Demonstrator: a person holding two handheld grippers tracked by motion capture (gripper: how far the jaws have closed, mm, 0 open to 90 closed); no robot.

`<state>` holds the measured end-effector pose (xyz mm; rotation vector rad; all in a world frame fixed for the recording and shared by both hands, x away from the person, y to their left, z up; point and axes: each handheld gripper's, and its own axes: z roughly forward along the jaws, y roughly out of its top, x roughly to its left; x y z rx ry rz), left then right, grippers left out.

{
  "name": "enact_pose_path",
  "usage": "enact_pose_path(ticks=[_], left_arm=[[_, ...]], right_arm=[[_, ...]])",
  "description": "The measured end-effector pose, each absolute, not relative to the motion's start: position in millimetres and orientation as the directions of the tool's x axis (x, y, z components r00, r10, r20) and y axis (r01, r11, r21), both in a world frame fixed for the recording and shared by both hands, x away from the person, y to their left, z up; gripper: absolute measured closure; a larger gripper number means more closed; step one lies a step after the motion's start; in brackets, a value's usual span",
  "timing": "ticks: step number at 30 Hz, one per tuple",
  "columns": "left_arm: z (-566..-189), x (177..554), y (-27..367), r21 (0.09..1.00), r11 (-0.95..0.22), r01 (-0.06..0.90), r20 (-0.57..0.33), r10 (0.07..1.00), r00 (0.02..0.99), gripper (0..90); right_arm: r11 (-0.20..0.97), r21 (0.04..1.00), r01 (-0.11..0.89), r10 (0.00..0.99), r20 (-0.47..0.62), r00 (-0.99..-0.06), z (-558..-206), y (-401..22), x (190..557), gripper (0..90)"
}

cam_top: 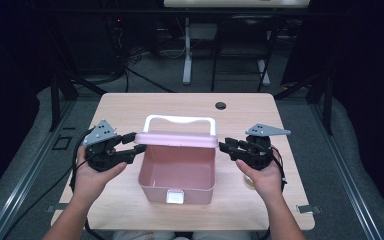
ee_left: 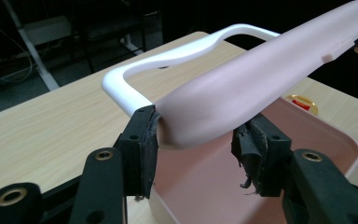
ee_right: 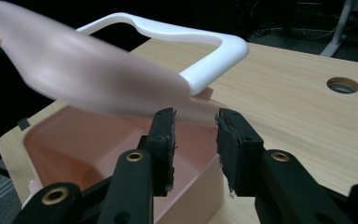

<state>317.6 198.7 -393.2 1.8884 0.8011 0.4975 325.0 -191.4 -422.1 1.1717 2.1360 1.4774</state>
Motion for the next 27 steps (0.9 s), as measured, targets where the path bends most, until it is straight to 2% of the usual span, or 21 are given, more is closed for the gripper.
enact_pose_path(ticks=[12, 15, 27], left_arm=[[-387.1, 334.7, 197.0, 0.908, -0.261, 0.327, -0.028, 0.742, 0.669, 58.6], [-386.2, 338.2, 196.6, 0.907, -0.263, 0.330, -0.025, 0.747, 0.665, 60.2], [-381.8, 352.4, 194.2, 0.901, -0.278, 0.332, -0.008, 0.756, 0.655, 65.9]], right_arm=[[0.183, 0.866, 0.465, 0.754, 0.180, -0.632, -429.1, -180.1, 328.8, 62.9], [0.208, 0.871, 0.445, 0.772, 0.133, -0.622, -431.2, -173.4, 331.5, 61.9], [0.203, 0.871, 0.447, 0.796, 0.119, -0.594, -436.4, -162.2, 353.5, 65.7]])
